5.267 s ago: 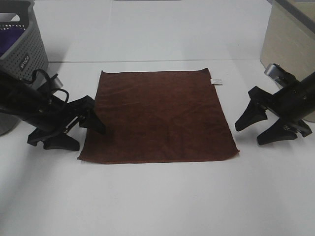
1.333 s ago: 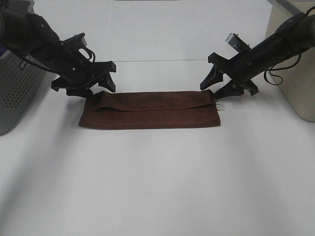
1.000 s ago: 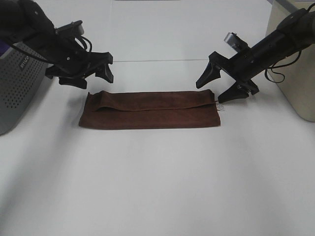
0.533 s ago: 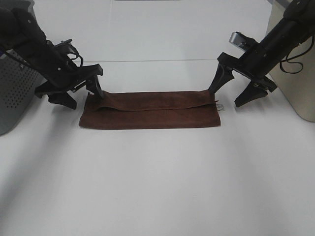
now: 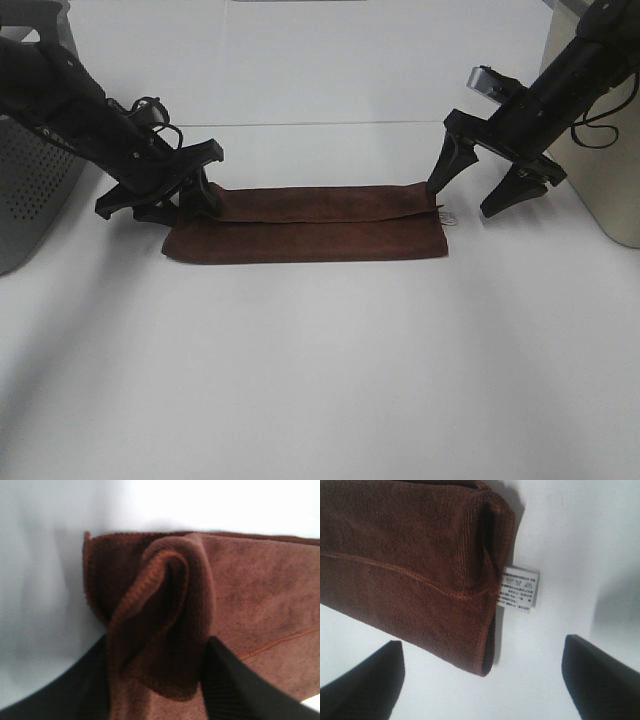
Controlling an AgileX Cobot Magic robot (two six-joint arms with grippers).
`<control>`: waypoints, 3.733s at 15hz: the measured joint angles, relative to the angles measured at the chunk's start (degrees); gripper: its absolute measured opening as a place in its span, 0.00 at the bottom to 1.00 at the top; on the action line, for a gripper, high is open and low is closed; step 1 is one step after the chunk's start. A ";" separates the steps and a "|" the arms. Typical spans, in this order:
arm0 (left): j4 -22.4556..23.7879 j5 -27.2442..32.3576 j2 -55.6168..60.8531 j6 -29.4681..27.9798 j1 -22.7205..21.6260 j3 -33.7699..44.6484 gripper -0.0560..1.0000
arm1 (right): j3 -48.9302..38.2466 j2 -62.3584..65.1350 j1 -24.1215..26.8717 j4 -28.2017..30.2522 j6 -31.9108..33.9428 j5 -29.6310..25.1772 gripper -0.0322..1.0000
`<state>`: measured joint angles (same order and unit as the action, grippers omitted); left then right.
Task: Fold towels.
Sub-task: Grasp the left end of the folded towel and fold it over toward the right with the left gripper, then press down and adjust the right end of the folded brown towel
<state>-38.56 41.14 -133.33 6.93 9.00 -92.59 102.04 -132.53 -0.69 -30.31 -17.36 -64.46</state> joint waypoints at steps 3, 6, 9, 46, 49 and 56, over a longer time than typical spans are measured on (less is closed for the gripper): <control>1.55 0.63 -0.34 -1.43 0.00 0.00 0.10 | 0.00 0.00 0.00 0.06 0.00 0.23 0.81; 4.81 1.20 0.11 -2.58 0.00 0.00 0.10 | 0.00 0.00 0.00 0.06 0.00 0.34 0.81; 20.91 2.29 4.98 -10.89 0.06 0.00 0.10 | 0.00 0.00 0.00 0.06 0.00 0.34 0.81; 11.80 3.90 4.30 -4.41 0.00 -13.98 0.73 | 0.00 -0.17 -22.52 -21.49 -5.44 13.01 0.81; 12.43 4.18 4.30 -4.41 0.00 -13.98 0.73 | 0.06 -4.01 -22.12 -21.66 -4.53 20.74 0.81; 12.43 4.35 4.30 -4.41 0.00 -13.98 0.73 | 0.06 -5.44 -14.55 -19.31 0.00 20.68 0.79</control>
<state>-26.13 45.49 -129.03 2.52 9.00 -106.57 102.10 -137.97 -15.24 -49.62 -17.36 -43.77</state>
